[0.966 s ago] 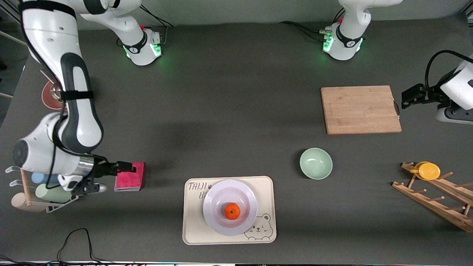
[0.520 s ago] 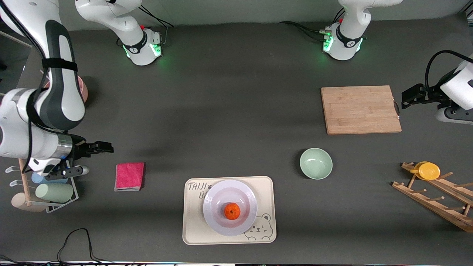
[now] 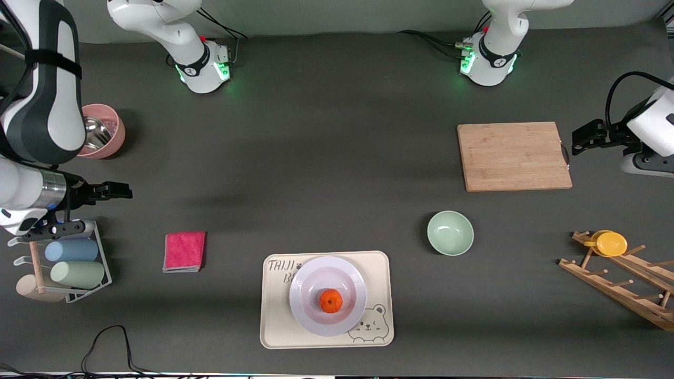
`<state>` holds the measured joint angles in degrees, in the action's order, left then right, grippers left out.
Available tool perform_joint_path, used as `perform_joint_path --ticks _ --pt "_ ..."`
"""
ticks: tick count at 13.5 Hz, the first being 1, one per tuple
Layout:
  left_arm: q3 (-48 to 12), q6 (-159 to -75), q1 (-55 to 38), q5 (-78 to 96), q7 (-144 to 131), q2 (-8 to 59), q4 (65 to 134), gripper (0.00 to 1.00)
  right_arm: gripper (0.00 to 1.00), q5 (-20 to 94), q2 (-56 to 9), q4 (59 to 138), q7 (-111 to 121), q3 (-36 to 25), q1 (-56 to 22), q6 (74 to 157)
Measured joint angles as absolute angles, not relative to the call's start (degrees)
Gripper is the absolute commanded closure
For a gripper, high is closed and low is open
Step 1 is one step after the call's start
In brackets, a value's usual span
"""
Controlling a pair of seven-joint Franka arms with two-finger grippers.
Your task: Place orange and plate with both arms
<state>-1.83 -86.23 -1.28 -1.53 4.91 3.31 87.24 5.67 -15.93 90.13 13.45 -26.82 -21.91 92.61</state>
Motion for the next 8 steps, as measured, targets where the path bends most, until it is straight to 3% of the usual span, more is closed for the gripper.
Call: perform_joint_path --ticks 4,8 --pt "-1.8 -86.2 -1.3 -1.5 4.9 3.3 87.3 0.0 0.0 0.0 -10.4 89.8 4.4 -26.8 -27.5 92.1" --pt "-1.8 -86.2 -1.3 -1.6 4.9 3.3 87.2 0.0 0.0 -0.5 -5.7 90.3 4.0 -26.3 -27.6 89.5"
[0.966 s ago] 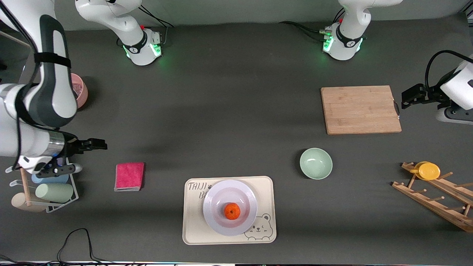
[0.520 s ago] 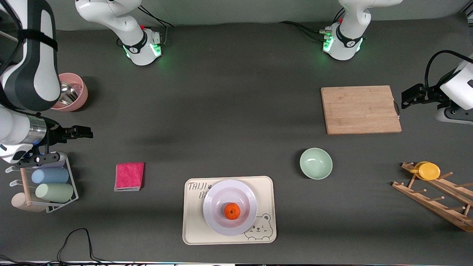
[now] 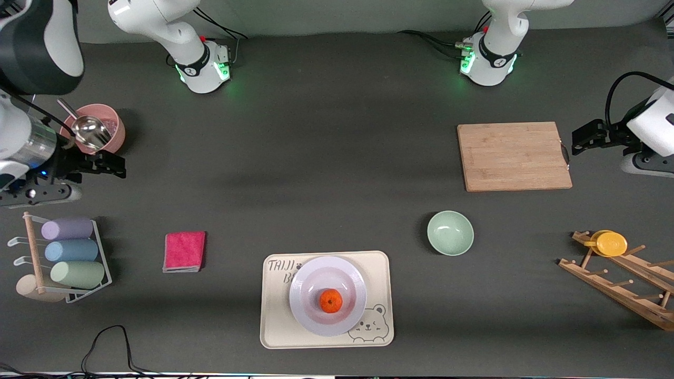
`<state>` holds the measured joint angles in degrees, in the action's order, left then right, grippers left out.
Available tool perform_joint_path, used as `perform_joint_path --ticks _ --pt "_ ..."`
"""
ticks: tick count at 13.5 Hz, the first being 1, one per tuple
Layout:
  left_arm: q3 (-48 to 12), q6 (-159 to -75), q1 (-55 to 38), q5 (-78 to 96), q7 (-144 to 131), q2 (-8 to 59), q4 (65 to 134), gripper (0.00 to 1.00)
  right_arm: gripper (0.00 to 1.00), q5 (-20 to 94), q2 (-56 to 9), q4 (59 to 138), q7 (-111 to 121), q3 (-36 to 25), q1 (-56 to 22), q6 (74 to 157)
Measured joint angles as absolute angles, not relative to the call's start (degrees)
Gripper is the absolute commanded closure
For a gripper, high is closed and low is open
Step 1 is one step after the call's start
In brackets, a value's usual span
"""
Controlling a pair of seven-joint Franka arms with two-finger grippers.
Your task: Place orange and plate with both arms
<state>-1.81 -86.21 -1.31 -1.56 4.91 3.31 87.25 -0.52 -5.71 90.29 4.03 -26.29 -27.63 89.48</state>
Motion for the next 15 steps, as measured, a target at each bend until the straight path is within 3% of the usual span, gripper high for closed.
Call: perform_joint_path --ticks 2,5,10,12,15 --pt "-1.8 -86.2 -1.3 -1.6 4.9 3.3 87.3 0.0 0.0 -0.5 -4.0 91.3 4.0 -20.2 -22.3 88.2" --pt "-1.8 -86.2 -1.3 -1.6 4.9 3.3 87.3 0.0 0.0 -0.7 -1.8 93.9 4.0 -5.7 -8.3 87.8" --pt "-1.7 -86.2 -1.3 -1.6 4.9 3.3 87.2 0.0 0.0 -0.7 2.1 98.7 4.3 9.7 7.9 88.2" --pt "-1.6 -86.2 -1.2 -1.6 4.9 3.3 87.2 0.0 0.0 -0.7 3.7 100.8 4.3 10.6 7.1 89.8" --pt "-1.6 -86.2 -1.2 -1.6 4.6 3.3 87.2 0.0 0.0 -0.7 4.4 102.7 4.4 4.0 -0.4 91.3"
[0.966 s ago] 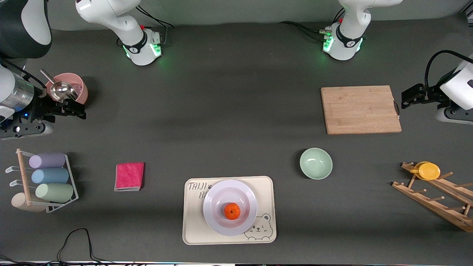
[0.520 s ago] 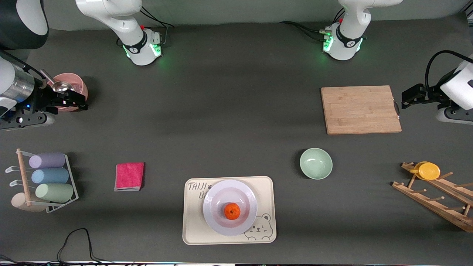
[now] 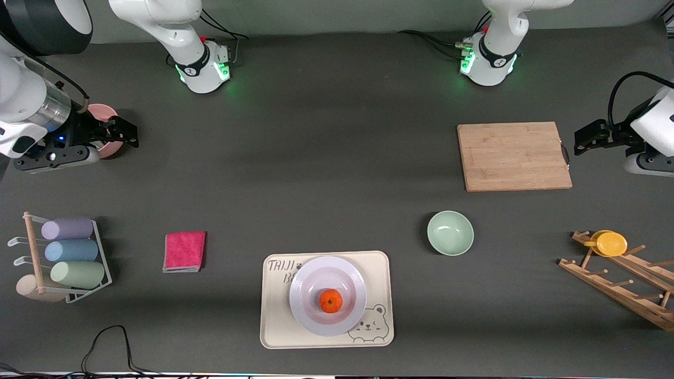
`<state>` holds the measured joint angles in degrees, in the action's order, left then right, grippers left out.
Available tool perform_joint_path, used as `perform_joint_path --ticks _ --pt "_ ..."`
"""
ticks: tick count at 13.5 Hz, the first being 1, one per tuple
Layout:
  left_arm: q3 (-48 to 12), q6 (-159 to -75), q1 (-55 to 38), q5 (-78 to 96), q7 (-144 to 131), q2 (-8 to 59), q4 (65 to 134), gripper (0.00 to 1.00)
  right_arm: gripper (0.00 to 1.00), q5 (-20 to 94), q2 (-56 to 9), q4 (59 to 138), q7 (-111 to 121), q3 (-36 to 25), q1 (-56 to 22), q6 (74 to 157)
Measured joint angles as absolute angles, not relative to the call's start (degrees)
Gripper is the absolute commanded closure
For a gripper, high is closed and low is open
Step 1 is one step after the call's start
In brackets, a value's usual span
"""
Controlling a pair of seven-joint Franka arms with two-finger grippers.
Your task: Place orange and plate with both arms
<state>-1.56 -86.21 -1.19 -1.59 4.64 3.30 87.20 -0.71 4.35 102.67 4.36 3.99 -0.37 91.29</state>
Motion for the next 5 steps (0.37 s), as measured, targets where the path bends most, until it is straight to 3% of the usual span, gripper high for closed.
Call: perform_joint_path --ticks 5 --pt "-1.6 -86.3 -1.3 -1.6 2.9 3.3 87.2 0.0 0.0 -0.7 4.4 102.9 4.8 0.8 -3.0 91.5"
